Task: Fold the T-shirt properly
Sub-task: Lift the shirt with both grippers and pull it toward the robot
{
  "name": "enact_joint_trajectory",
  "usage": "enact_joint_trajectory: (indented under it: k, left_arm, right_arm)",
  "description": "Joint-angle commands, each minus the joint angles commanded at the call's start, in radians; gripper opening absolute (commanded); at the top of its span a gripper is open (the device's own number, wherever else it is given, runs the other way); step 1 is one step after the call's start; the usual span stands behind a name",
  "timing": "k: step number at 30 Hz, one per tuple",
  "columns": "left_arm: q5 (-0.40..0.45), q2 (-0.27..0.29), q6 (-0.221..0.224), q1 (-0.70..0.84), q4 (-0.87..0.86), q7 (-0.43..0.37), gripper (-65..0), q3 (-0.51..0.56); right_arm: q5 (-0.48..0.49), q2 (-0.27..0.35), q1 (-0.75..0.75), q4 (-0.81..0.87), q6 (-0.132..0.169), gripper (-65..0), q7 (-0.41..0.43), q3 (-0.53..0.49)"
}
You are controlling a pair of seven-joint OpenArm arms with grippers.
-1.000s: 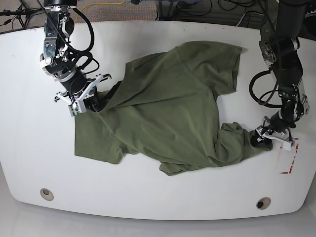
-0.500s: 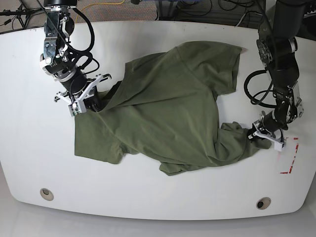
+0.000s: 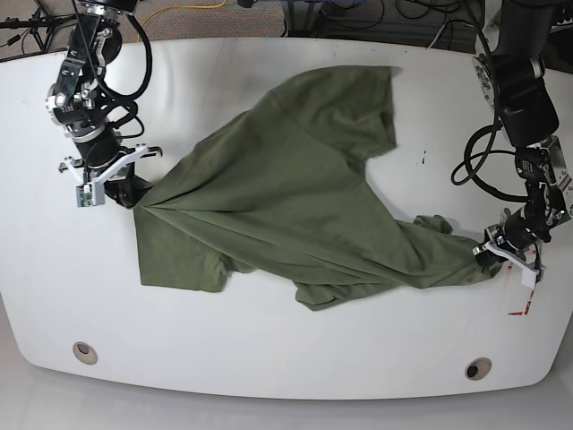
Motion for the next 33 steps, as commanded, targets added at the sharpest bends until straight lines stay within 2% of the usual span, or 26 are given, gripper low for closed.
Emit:
enact_joint_trajectory:
  k: [5, 8, 15, 23, 27, 30, 33]
  left_arm:
    - [0.000, 0.005, -0.002, 0.040, 0.123, 0.002, -65.0, 0.002]
    - [0.000, 0.005, -0.002, 0.040, 0.201, 0.034, -65.0, 0.002]
    - [0.003, 0.003, -0.002, -0.018, 0.391, 0.092, -65.0, 0.003]
    - [0.011, -0.003, -0.002, -0.172, 0.396, 0.118, -65.0, 0.002]
    - [0.032, -0.002, 0.002, -0.239, 0.376, 0.126, -65.0, 0.002]
    - [0.038, -0.002, 0.002, -0.247, 0.394, 0.141, -65.0, -0.005]
    - [0.038, -0.002, 0.002, -0.250, 0.496, 0.146, -65.0, -0.005]
  right_arm:
    - [-0.009, 0.015, 0.060, 0.000, 0.006, -65.0, -0.002, 0.014]
    - [-0.009, 0.054, 0.097, 0.000, 0.005, -65.0, -0.005, 0.014]
    - [-0.008, 0.138, 0.265, -0.015, 0.008, -65.0, -0.100, 0.012]
    - [0.002, 0.242, 0.451, -0.118, 0.008, -65.0, -0.107, 0.005]
    - [0.002, 0.276, 0.565, -0.173, 0.008, -65.0, -0.109, 0.003]
    - [-0.005, 0.305, 0.652, -0.206, 0.008, -65.0, -0.109, -0.041]
    - [0.000, 0.354, 0.741, -0.242, 0.008, -65.0, -0.109, -0.118]
